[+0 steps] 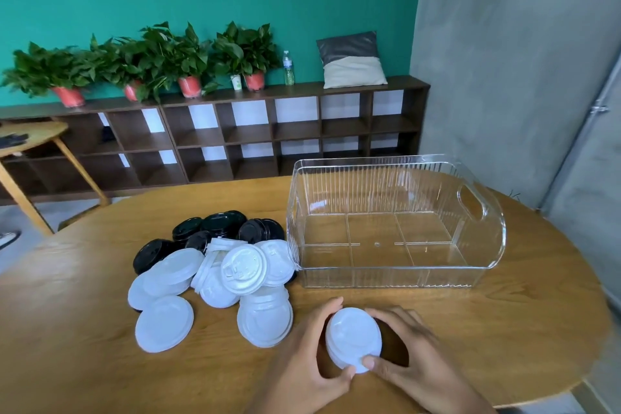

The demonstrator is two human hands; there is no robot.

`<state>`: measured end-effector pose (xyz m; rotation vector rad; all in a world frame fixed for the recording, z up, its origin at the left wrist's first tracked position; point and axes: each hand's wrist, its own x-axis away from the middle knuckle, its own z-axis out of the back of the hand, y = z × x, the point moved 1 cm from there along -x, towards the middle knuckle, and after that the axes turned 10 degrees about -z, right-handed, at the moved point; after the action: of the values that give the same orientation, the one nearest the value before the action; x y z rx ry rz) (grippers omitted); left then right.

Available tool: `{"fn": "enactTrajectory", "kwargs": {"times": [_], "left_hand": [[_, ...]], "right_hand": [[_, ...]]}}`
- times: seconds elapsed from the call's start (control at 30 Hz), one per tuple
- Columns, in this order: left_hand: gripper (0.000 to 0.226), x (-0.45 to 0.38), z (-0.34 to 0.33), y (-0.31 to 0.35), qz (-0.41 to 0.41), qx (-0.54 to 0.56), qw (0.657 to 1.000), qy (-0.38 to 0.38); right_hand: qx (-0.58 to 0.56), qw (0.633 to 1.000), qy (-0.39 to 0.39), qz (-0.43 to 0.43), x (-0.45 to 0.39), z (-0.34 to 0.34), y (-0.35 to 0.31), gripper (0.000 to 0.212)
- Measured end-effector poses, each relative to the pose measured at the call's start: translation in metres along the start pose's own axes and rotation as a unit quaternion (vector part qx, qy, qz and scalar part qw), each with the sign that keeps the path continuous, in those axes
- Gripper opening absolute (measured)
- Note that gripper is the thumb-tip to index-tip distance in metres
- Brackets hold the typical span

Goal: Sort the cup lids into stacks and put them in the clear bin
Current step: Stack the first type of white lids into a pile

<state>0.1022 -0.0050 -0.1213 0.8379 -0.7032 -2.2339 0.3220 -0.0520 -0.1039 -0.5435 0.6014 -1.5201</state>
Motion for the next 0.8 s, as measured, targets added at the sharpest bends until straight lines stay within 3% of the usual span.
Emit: {"fn": "enactTrajectory", "kwargs": {"times": [0.2,0.33,0.43,0.53,0.7,0.8], "left_hand": [[0.083,0.004,0.006,0.006,-0.033,-0.031,0.999,-0.002],[0.055,0.026,0.031,-0.008,-0.05,-0.077,0.983,0.159],[0.055,0.042,0.057,-0.027,0.02,-0.117,0.967,0.225],[0.049,0.049,0.068,-0.036,0.037,-0.156,0.958,0.236],[0.071,0.043,0.067,-0.038,0.085,-0.197,0.957,0.193],[0.072,0.04,0.067,-0.041,0.102,-0.185,0.959,0.188]], "right_hand": [[0.016,1.0,0.007,-0.004,0.001,-0.001,0.001,0.06],[0.016,1.0,0.014,-0.005,0.003,-0.001,0.001,0.058],[0.015,1.0,0.011,-0.016,0.003,0.0,-0.002,0.054],[0.011,1.0,0.014,-0.02,0.004,0.001,-0.003,0.054],[-0.004,1.0,0.01,-0.024,0.004,0.001,-0.004,0.054],[-0.008,1.0,0.011,-0.023,0.004,0.0,-0.003,0.054]]}}
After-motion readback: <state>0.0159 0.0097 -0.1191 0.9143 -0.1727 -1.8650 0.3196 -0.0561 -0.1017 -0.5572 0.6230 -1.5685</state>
